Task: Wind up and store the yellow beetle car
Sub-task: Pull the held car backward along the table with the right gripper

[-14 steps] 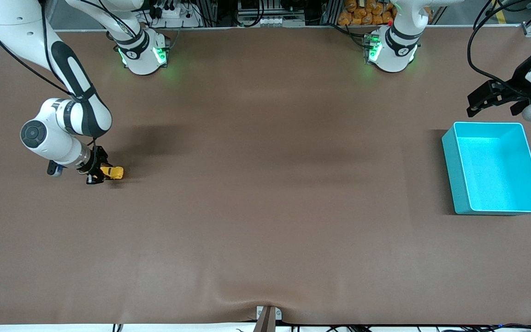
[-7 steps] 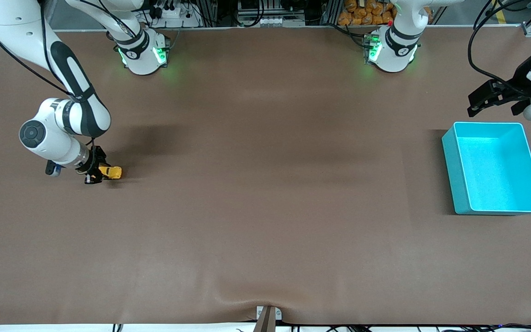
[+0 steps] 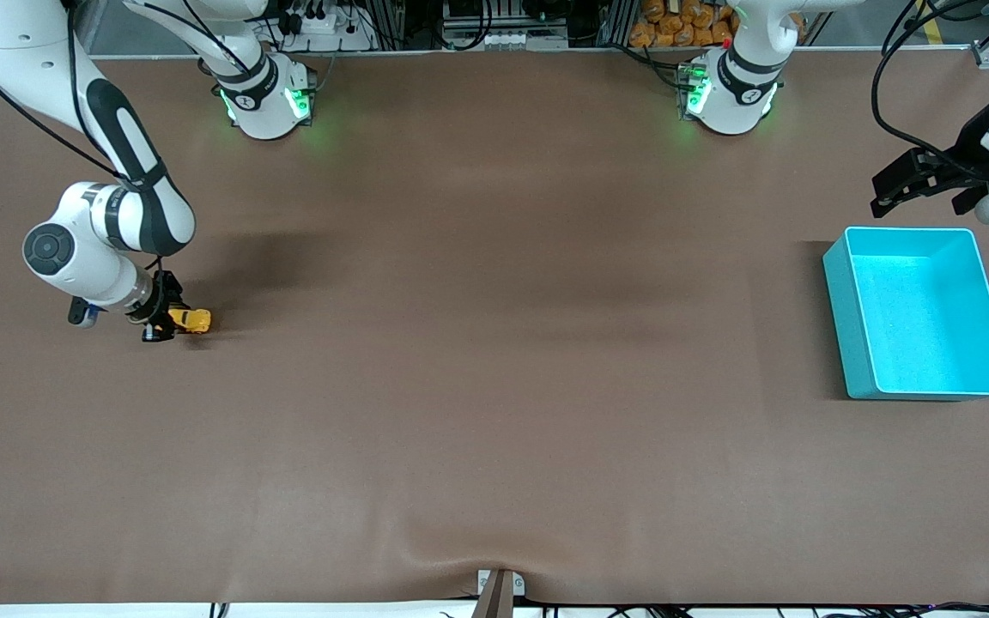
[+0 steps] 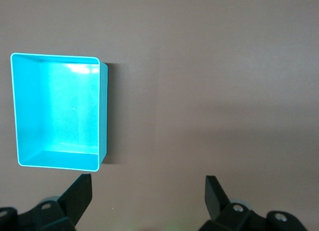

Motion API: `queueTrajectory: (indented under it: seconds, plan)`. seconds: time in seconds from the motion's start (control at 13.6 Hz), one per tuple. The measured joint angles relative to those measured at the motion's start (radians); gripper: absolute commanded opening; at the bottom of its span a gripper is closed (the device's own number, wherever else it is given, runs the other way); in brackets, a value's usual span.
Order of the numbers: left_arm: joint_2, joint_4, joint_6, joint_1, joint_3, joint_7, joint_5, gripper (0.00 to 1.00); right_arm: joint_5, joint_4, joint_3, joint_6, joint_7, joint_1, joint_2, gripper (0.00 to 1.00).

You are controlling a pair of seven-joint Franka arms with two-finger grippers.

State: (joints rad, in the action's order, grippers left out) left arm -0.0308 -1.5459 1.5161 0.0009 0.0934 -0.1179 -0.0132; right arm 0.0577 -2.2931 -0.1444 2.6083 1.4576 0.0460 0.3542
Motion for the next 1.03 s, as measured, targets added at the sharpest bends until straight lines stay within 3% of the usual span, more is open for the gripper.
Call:
queueTrajectory:
  seconds: [1.03]
  plan:
    - [0.000,0.001,0.000,0.000,0.000,0.000,0.000,1.00,0.138,0.044,-0.016,0.003,-0.001,0.112,0.032,0.22]
